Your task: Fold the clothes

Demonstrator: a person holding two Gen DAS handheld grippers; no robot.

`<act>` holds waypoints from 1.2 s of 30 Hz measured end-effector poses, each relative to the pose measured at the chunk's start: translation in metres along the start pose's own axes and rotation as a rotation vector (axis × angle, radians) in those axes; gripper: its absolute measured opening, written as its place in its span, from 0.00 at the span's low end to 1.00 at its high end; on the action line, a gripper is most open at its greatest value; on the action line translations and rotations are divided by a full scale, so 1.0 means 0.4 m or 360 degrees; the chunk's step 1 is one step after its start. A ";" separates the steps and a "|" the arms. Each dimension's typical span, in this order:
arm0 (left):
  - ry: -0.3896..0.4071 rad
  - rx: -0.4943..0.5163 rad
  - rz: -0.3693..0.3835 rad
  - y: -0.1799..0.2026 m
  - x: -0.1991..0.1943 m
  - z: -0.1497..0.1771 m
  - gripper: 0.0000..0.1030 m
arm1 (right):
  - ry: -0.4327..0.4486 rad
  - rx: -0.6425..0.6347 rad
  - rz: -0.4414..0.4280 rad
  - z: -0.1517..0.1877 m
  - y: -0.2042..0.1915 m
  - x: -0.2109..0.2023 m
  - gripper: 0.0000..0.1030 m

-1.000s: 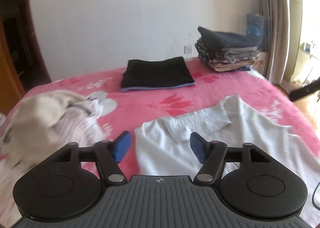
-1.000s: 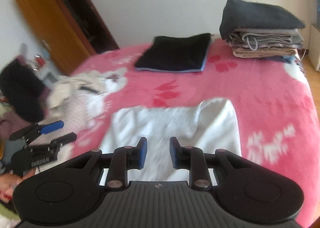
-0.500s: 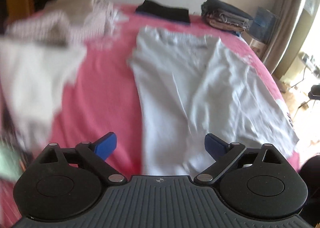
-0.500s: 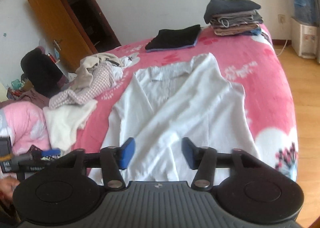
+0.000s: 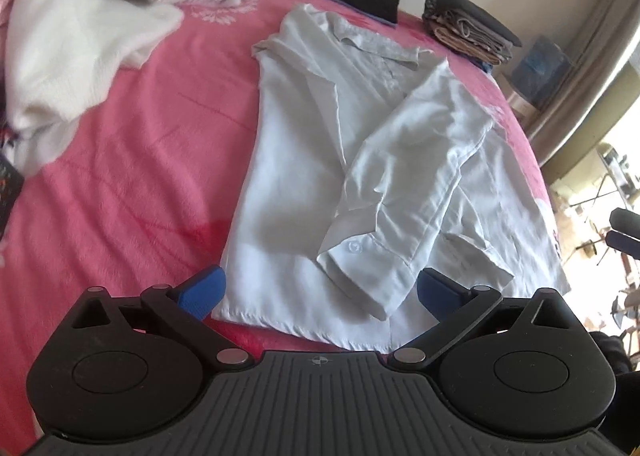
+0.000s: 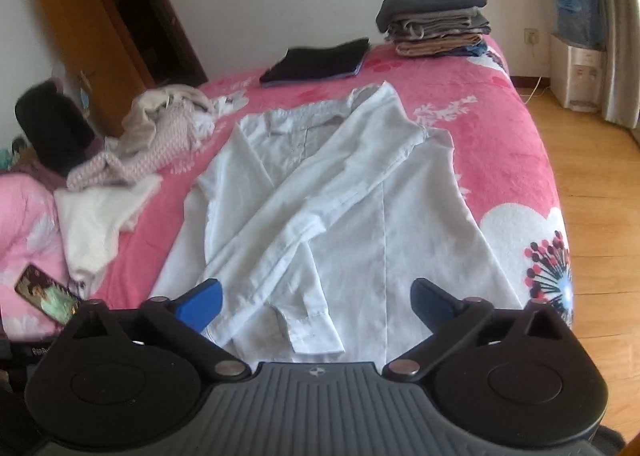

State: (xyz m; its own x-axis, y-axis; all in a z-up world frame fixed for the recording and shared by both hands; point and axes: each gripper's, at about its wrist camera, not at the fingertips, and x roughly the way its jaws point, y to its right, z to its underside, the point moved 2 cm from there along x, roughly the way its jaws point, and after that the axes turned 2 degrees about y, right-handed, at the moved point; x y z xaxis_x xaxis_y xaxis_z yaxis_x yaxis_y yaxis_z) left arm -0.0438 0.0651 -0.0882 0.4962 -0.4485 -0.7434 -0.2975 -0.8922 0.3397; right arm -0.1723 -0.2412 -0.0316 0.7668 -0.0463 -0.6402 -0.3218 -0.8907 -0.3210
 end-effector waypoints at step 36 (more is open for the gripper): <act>-0.0052 0.0003 -0.0506 0.007 -0.015 0.017 1.00 | 0.0137 0.0009 0.0136 0.013 0.026 -0.002 1.00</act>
State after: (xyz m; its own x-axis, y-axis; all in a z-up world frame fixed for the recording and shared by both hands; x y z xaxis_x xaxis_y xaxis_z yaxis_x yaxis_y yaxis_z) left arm -0.0530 0.0657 -0.0867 0.5381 -0.1452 -0.8303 -0.1333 -0.9873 0.0863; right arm -0.1790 -0.2480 -0.0380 0.7810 -0.1609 -0.6034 -0.3912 -0.8792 -0.2719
